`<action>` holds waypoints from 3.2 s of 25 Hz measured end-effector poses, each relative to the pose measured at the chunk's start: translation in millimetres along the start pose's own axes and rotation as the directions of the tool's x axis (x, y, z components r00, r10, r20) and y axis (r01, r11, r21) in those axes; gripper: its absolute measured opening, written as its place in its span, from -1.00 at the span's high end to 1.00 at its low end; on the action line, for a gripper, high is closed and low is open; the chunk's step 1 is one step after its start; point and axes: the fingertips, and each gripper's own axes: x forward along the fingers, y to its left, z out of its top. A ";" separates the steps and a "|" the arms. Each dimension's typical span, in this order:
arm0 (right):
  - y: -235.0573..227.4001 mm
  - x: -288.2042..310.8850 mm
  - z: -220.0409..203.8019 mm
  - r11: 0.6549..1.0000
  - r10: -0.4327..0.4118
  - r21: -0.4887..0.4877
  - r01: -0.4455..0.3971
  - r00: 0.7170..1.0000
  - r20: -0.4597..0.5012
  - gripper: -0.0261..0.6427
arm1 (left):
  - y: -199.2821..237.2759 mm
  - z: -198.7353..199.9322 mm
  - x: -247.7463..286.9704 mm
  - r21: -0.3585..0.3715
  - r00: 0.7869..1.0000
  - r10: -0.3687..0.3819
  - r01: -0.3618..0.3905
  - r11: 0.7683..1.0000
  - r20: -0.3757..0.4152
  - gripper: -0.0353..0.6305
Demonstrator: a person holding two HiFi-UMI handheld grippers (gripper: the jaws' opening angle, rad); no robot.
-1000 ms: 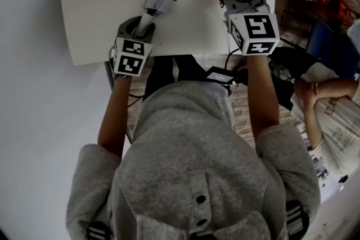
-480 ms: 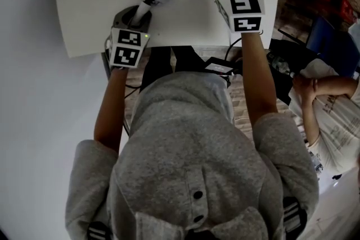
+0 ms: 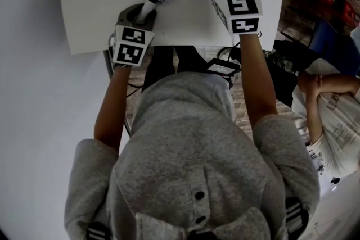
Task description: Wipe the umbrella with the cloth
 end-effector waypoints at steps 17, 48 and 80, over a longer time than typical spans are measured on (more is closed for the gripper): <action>38.0 7.3 3.9 0.997 0.080 -0.004 -0.080 0.997 -0.013 0.66 | -0.6 0.3 1.6 -0.016 1.000 -0.024 0.024 1.000 -0.001 0.43; 123.7 8.6 1.9 0.972 0.234 -0.022 -0.235 0.972 -0.038 0.68 | -4.9 2.5 4.3 -0.019 0.999 -0.032 0.032 0.999 0.010 0.43; 114.0 69.3 44.7 0.848 0.458 0.360 -0.389 0.880 -0.128 0.68 | -0.1 10.8 -0.3 -0.026 1.000 -0.004 0.004 1.000 0.022 0.43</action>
